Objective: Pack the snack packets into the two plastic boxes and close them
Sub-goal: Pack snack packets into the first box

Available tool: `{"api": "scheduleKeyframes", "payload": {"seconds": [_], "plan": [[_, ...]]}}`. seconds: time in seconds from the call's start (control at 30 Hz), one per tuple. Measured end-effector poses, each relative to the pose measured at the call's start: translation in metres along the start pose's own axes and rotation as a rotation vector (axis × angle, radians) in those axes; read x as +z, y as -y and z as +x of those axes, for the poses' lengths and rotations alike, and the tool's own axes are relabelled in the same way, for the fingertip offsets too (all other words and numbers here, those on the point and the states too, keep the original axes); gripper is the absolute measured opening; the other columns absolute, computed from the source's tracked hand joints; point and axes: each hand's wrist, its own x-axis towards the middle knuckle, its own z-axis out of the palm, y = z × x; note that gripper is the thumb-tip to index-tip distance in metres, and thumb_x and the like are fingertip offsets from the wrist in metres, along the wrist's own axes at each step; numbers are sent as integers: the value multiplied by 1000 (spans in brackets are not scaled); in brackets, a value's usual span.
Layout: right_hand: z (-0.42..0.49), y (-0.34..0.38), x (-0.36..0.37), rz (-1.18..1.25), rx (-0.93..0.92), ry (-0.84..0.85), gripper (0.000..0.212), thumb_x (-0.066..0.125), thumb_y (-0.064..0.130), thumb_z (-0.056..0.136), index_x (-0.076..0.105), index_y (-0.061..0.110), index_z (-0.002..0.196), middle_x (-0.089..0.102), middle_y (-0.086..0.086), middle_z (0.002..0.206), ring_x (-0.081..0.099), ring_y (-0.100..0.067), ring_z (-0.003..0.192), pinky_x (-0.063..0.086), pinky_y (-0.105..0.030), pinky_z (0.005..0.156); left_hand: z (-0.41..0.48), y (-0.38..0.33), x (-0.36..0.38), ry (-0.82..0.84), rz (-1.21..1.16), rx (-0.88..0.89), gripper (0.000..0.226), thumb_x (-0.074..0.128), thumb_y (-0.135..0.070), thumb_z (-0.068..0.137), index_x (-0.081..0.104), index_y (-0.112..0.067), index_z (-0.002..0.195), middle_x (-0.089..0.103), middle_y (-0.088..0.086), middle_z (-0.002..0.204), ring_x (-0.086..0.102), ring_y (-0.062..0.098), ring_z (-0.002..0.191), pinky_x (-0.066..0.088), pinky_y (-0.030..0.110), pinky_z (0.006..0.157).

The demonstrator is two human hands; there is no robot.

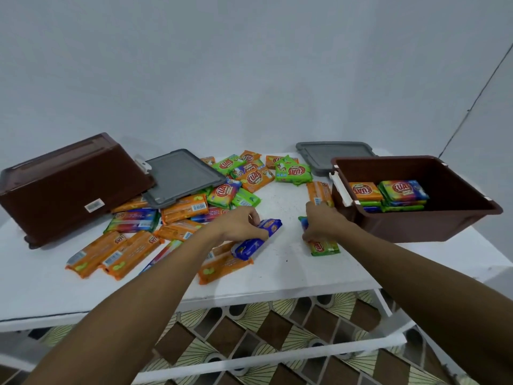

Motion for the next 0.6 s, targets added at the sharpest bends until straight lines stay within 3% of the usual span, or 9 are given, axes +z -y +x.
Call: {"api": "scheduleKeyframes", "payload": {"seconds": [0.13, 0.27, 0.43, 0.53, 0.6], "plan": [[5, 9, -12, 169, 32, 40, 47, 69, 33, 82, 51, 8, 118, 60, -9, 105, 61, -18, 87, 53, -29, 72, -1, 11, -10, 50, -357, -49, 28, 64, -30, 88, 59, -14, 110, 63, 7, 108, 62, 20, 91, 50, 30, 70], [15, 8, -33, 736, 134, 129, 29, 53, 24, 95, 56, 7, 119, 67, -14, 106, 68, -22, 95, 56, -37, 90, 1, 5, -19, 4, -722, -158, 31, 51, -30, 93, 60, -4, 109, 73, 16, 97, 65, 23, 76, 51, 31, 69], [3, -12, -78, 1236, 65, 255, 35, 47, 0, 86, 46, 0, 121, 71, -24, 104, 71, -38, 94, 56, -47, 89, 9, -18, -35, 14, -795, -120, 35, 45, -31, 98, 55, -5, 120, 72, 20, 107, 69, 30, 85, 57, 38, 73], [-4, -38, -104, 1353, -3, 373, 32, 48, 4, 88, 48, -1, 120, 70, -26, 105, 70, -40, 94, 56, -50, 85, 15, -42, -39, 29, -793, -74, 41, 45, -34, 98, 58, -1, 119, 71, 22, 110, 69, 31, 83, 58, 38, 71], [-5, -59, -117, 1324, -49, 372, 29, 53, 8, 91, 53, -2, 118, 73, -21, 96, 72, -30, 80, 60, -42, 71, 21, -64, -38, 18, -771, -40, 37, 49, -33, 97, 59, -3, 116, 71, 22, 107, 70, 32, 82, 58, 40, 73]]}}
